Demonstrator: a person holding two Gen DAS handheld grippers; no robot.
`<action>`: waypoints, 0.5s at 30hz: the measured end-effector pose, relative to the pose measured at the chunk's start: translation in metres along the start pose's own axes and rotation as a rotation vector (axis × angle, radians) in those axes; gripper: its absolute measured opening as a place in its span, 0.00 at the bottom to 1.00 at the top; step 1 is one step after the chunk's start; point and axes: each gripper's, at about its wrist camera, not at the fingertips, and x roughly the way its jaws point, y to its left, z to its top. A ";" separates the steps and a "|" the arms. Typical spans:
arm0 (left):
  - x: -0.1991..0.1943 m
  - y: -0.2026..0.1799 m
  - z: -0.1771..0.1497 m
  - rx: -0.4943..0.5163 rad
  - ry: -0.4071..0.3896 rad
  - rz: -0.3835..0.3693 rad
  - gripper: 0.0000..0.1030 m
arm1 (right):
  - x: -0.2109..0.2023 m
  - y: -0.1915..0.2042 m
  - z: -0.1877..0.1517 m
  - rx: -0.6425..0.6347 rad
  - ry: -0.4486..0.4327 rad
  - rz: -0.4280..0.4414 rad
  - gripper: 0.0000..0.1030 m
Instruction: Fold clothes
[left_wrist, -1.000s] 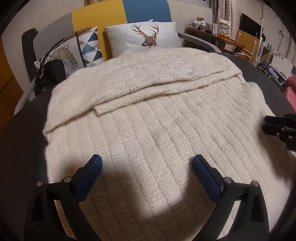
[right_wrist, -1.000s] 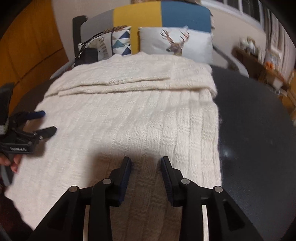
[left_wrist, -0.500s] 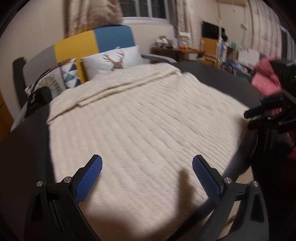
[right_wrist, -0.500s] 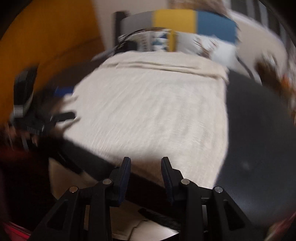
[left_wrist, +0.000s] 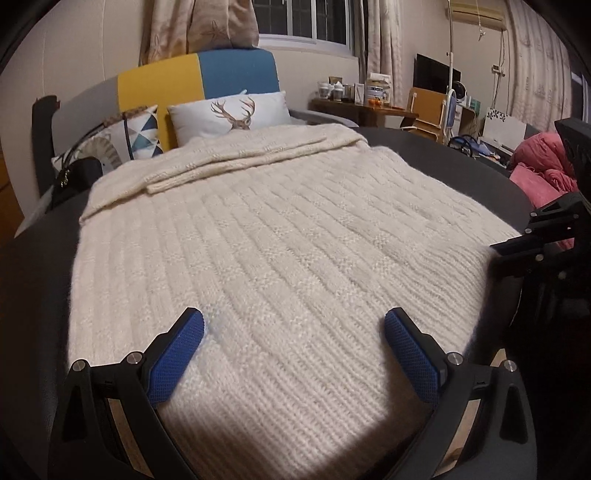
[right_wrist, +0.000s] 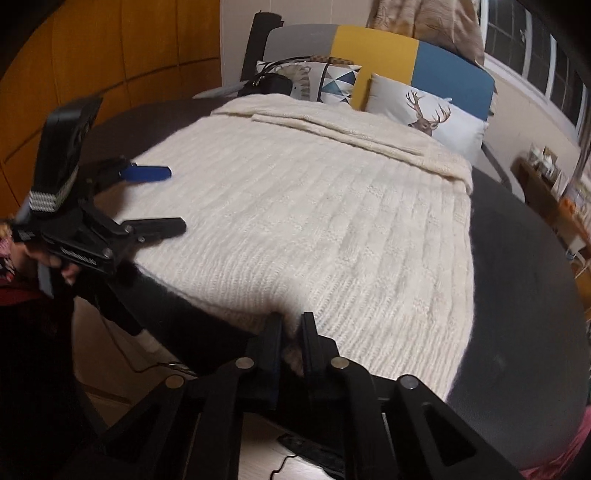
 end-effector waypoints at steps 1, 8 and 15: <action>0.000 0.000 0.000 -0.001 -0.001 -0.001 0.97 | -0.001 -0.003 0.001 0.010 0.001 0.008 0.07; -0.007 -0.005 0.011 0.006 0.010 0.025 0.97 | -0.016 -0.016 -0.009 0.140 -0.013 0.142 0.08; -0.008 -0.031 0.054 0.064 -0.049 0.049 0.97 | -0.019 -0.001 0.000 0.044 -0.028 0.081 0.15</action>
